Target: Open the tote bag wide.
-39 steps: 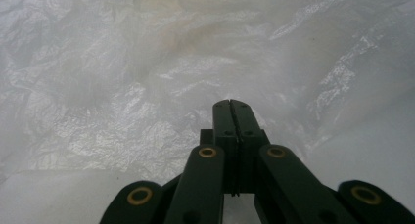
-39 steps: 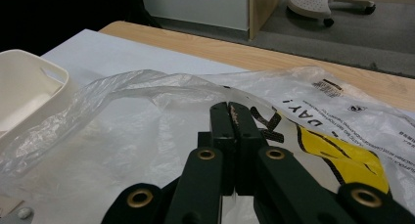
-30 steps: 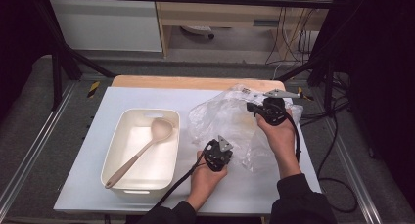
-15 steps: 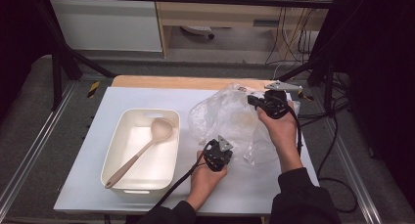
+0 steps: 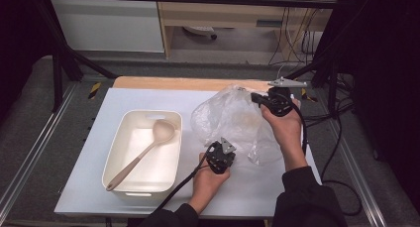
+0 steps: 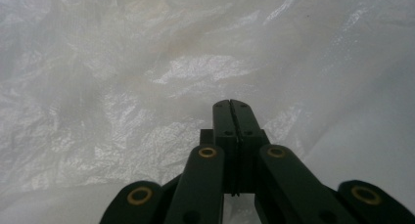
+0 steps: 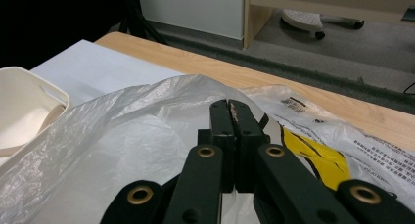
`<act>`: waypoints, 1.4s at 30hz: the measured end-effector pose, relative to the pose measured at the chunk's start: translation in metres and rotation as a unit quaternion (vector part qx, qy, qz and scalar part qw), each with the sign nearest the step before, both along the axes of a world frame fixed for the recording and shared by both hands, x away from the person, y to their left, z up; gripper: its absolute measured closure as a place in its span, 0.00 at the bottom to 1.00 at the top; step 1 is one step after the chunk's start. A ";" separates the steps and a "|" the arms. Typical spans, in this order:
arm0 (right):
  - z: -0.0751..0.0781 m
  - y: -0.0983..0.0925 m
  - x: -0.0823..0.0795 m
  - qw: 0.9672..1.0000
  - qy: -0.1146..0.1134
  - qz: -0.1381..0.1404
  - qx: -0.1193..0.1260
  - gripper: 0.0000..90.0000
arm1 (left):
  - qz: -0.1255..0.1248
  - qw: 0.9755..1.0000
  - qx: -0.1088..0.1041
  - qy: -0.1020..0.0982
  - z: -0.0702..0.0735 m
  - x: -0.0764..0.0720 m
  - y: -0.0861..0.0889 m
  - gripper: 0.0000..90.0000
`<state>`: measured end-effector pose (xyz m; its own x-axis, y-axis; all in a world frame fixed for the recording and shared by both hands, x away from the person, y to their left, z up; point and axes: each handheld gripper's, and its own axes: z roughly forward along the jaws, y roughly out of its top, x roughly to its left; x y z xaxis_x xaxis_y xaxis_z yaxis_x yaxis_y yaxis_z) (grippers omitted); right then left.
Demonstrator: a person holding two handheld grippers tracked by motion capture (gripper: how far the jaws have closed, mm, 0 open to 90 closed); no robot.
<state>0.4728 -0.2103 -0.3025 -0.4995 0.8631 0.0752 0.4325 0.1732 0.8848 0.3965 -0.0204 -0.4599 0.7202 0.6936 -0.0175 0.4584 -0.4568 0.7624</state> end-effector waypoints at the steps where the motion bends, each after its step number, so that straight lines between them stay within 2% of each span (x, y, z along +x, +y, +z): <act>1: -0.001 0.000 0.000 1.000 0.000 0.001 0.001 1.00 | 0.000 1.000 0.001 -0.001 0.000 0.000 0.000 1.00; 5: -0.001 0.000 0.002 1.000 0.000 0.000 0.005 1.00 | -0.001 1.000 0.001 0.000 0.000 0.000 0.000 1.00; 19: 0.024 -0.005 0.004 1.000 -0.017 -0.002 0.007 1.00 | 0.003 1.000 -0.005 -0.005 -0.001 0.000 -0.001 1.00; 30: 0.015 0.000 0.004 1.000 -0.006 0.002 0.001 1.00 | 0.001 1.000 -0.003 0.001 0.000 0.000 0.000 1.00; 35: 0.011 0.006 0.002 1.000 0.001 0.008 -0.004 1.00 | -0.003 1.000 -0.021 0.010 0.002 0.001 0.002 1.00; 39: 0.007 0.008 0.000 1.000 0.005 0.011 -0.007 1.00 | -0.003 0.999 -0.038 -0.001 0.014 -0.004 0.005 1.00; 42: 0.005 0.010 -0.002 1.000 0.008 0.013 -0.009 1.00 | -0.007 0.999 -0.047 -0.001 0.023 -0.008 0.011 1.00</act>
